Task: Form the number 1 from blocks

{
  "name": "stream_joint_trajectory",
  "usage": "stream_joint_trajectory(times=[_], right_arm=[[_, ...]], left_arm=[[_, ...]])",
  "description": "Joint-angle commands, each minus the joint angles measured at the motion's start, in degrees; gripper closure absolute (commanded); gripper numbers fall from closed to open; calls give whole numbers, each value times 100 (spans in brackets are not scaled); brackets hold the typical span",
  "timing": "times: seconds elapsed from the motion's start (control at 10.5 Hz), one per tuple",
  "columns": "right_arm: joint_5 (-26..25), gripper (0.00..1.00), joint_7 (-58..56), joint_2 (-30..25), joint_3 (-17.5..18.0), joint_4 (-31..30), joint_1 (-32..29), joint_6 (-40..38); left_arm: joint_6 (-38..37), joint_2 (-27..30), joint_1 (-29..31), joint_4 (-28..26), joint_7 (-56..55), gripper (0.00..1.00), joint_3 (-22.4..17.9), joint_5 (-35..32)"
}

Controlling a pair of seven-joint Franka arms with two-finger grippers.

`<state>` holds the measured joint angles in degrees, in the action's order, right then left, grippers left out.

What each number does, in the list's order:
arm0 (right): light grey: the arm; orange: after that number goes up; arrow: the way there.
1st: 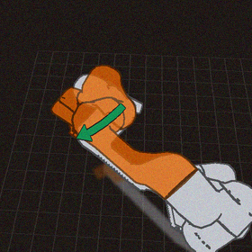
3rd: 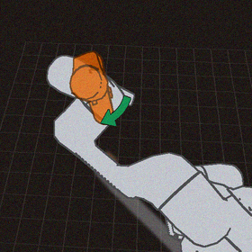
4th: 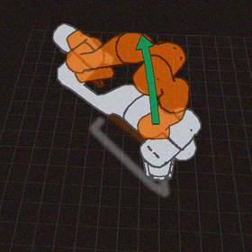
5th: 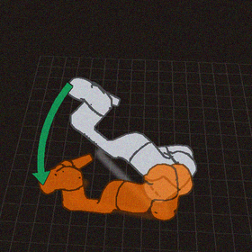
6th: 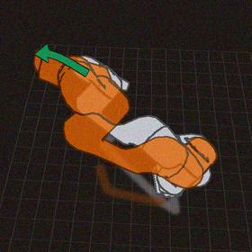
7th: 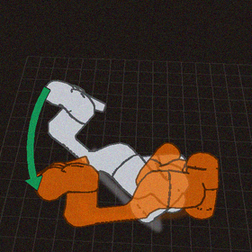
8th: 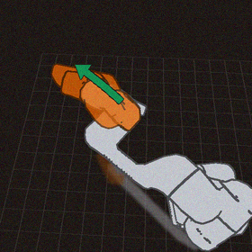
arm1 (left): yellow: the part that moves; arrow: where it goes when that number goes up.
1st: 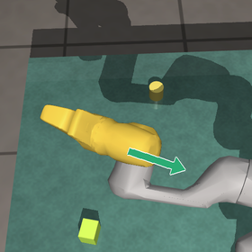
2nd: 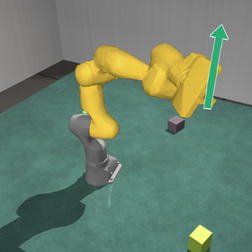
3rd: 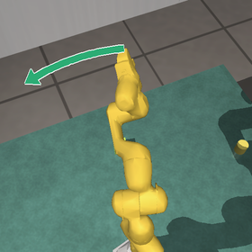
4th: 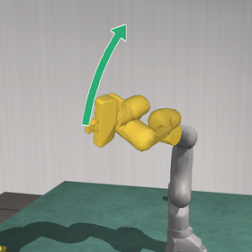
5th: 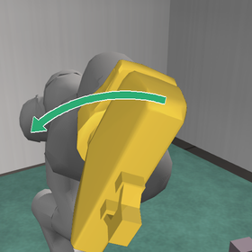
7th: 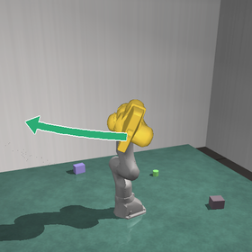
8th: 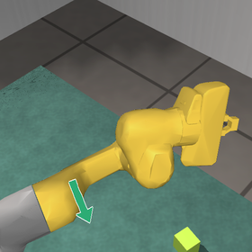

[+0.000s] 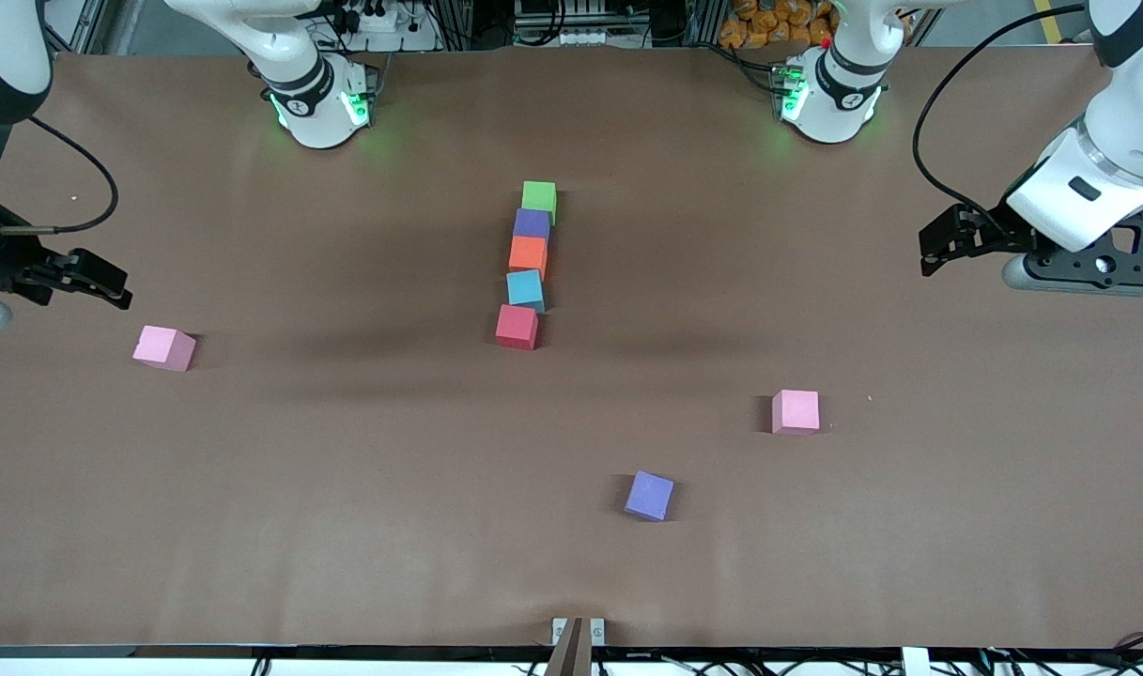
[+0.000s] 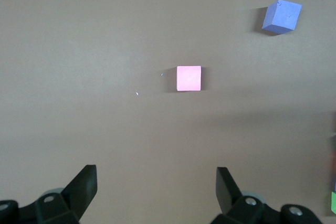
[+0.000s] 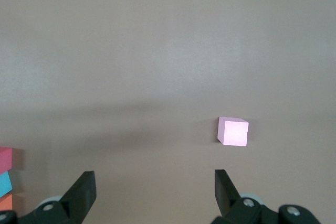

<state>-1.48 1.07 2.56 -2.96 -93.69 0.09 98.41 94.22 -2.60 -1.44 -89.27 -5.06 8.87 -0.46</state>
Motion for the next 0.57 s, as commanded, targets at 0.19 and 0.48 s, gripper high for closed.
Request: stream_joint_trajectory(times=[0.19, 0.48], right_arm=[[17, 0, -90, -89, 111, -36, -80, 11], [17, 0, -81, -36, 111, 88, 35, 20]], left_arm=[[-115, -13, 29, 85, -13, 0, 28, 46], [-115, -13, 29, 85, -13, 0, 28, 46]])
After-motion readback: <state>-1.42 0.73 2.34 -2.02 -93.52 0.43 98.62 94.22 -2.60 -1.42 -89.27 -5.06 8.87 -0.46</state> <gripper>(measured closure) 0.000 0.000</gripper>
